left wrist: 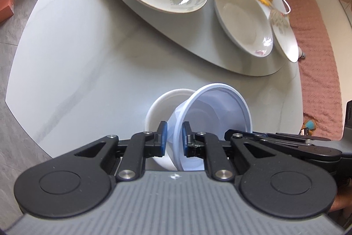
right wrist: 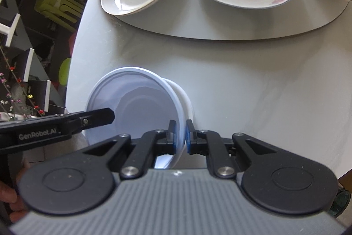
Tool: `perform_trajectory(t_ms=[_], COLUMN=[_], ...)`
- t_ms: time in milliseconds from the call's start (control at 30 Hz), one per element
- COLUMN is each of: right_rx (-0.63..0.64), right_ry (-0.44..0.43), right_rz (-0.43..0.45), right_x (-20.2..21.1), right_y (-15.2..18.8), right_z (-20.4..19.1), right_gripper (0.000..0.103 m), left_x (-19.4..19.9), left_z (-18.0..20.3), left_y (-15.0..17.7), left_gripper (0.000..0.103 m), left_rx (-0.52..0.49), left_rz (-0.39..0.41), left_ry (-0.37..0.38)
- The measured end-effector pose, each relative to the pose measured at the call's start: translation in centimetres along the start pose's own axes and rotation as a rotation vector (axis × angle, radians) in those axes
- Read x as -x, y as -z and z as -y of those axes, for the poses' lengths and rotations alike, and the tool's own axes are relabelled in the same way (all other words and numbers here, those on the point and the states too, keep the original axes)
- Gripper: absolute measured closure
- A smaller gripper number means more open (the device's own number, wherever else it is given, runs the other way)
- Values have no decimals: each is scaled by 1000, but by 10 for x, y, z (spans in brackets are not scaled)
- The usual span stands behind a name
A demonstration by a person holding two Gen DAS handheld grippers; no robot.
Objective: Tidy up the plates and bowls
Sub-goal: 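Lower the pale blue bowl into the bowl stack and open both grippers, then raise both grippers out of the bowl and move them toward the plates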
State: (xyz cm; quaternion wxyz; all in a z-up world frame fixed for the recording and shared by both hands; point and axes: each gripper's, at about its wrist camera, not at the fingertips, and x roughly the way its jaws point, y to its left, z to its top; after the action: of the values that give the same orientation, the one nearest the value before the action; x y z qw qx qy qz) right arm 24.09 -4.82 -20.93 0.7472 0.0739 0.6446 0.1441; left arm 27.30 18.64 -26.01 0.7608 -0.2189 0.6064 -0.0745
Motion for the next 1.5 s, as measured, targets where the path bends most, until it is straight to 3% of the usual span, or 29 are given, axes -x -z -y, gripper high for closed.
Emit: perform_trajectory(t_ms=[167,200,267,333,600,967,1133,1500], right_rx=[-12,-22,-34,-29,18,77,78,111], right_ry=[3,-5,-8,-16,-23,-29,-43,-33], right_rz=[-9,-7,-4,11,84,252,298,422], right_x=[-5,-6,-3,3,32,93,112,154], right_y=[-2,-3,-3,-2,0,-2,-9,-16], right_z=[3,3,3,4,1,2,12,45], right_gripper=[91,90,82,69,69,69,69,69], left_x=[-3,-1,1,5,30,87,89,101], left_z=[-10,-12,-13,-13,8,67,94,156], left_y=[-4,-5,-7,-8,-14,-21,-24,-20], left_gripper=[88,84,70,64,64,64,64,63], left_rx=[27,30,22,10,-17,-123,-163,-203], left_rz=[-23,-17,-13,-5,68,203,220,295], left_ry=[39,41,37,29,34,40,-2,12])
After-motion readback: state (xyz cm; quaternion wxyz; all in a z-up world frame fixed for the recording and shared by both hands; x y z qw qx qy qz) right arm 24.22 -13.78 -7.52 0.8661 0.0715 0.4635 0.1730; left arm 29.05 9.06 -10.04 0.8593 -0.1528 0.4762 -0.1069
